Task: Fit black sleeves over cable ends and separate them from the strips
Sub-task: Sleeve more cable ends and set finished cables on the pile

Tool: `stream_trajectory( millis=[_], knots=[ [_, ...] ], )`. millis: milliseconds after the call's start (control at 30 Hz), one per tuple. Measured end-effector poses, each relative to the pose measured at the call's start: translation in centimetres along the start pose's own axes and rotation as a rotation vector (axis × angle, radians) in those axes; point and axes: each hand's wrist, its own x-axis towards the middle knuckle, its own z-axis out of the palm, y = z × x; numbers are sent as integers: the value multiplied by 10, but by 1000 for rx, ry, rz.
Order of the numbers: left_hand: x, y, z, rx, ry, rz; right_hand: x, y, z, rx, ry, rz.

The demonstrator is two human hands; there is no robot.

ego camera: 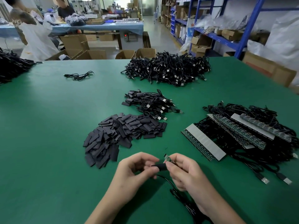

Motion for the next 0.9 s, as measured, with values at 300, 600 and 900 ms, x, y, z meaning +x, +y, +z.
stream_trajectory(
  millis=[300, 600, 900],
  knots=[
    [-1, -2, -1, 141, 23, 32, -1, -1, 1, -39, 23, 9],
    [-2, 0, 0, 590, 141, 377, -1, 2, 2, -26, 48, 12],
    [-1, -1, 2, 395, 57, 221, 2, -2, -1, 133, -25, 61]
  ],
)
